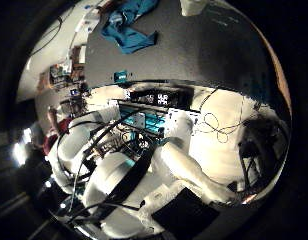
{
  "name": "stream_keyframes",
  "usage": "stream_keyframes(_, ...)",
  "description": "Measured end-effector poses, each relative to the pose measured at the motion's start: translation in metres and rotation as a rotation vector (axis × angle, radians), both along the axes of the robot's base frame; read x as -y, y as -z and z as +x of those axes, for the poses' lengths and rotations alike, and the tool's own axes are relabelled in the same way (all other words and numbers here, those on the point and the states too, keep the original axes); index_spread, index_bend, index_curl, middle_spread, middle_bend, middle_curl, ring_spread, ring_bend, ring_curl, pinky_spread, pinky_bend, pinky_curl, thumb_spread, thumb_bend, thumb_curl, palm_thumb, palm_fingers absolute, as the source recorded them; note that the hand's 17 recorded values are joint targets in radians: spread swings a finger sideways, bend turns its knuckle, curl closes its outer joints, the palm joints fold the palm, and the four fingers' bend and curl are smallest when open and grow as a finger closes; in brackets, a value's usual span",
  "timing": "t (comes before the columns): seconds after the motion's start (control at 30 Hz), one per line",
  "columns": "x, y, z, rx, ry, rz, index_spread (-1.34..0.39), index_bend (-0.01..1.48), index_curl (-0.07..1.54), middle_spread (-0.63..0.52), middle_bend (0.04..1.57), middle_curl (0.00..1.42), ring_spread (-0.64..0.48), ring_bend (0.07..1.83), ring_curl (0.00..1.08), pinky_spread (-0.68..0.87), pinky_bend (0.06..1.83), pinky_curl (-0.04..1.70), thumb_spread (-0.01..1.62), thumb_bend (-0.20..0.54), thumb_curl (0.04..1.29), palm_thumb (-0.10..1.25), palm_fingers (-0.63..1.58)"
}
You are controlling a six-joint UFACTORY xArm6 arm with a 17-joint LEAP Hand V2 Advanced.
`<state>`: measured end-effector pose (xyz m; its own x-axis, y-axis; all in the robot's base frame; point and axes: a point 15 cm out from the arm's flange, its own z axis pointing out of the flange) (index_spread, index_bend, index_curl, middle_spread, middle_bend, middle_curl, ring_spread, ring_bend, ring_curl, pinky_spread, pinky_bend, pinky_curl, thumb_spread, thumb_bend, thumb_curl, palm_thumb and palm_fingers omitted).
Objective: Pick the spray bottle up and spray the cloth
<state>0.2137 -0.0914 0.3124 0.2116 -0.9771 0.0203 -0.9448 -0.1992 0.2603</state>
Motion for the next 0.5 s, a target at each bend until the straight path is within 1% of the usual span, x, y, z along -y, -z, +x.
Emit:
stream_keyframes(0.4, 0.003, 0.002, -0.006, -0.016, 0.016, 0.010, -0.39, 0.19, 0.33, 0.06, 0.19, 0.30, 0.19, 0.19, 0.20, 0.39, 0.21, 0.33, 1.09, -0.021, 0.29, 0.61, 0.15)
stream_keyframes(0.5, -0.001, 0.003, -0.012, -0.038, 0.030, 0.034, -0.39, 0.18, 0.33, 0.06, 0.19, 0.30, 0.18, 0.19, 0.20, 0.39, 0.21, 0.33, 1.09, -0.020, 0.29, 0.61, 0.15)
